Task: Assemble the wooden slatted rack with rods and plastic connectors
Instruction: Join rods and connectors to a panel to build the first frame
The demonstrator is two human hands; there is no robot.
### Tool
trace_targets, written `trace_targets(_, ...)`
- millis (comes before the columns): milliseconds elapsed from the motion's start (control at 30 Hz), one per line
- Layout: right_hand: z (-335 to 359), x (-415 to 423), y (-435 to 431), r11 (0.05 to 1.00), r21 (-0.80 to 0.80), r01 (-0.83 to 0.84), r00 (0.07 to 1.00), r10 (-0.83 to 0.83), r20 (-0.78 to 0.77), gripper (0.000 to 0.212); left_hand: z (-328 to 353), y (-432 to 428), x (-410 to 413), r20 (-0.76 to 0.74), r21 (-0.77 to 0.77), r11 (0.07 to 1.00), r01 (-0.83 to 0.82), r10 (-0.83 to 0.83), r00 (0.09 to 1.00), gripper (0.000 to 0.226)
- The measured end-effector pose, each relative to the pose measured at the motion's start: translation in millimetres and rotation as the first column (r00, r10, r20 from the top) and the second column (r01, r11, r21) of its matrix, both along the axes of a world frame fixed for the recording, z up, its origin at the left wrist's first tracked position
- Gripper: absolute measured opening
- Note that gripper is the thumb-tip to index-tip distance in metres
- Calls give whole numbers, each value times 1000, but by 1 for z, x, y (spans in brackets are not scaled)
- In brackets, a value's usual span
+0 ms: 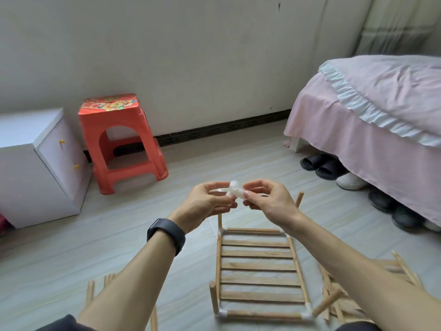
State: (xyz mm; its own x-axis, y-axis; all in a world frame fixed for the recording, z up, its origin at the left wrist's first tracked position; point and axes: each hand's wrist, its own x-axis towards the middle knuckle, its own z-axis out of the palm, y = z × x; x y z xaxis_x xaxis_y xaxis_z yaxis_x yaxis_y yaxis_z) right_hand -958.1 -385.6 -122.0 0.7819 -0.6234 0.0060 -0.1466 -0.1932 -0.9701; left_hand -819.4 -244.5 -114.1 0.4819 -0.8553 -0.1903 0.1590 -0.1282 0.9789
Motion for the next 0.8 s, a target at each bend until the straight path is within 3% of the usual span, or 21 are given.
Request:
trace_targets(200, -13, -6, 5, 994, 110, 16, 1000, -13, -28, 15, -4, 7, 0, 121, 4, 999, -51, 50, 991, 39)
trace_targets(400, -8, -9, 13, 863, 500, -73, 997, 69, 26, 27, -15, 8, 2, 369, 47, 990, -132, 106, 923, 34)
trace_targets(600, -13, -4, 16, 836, 548, -17, 1000, 0, 31, 36, -17, 10, -1, 438, 73, 992, -102, 60, 897, 32)
trace_targets(800, -15, 0, 21, 852, 515, -88, 996, 90, 21, 37, -17, 13, 0, 461, 67, 993, -95, 53, 886, 34)
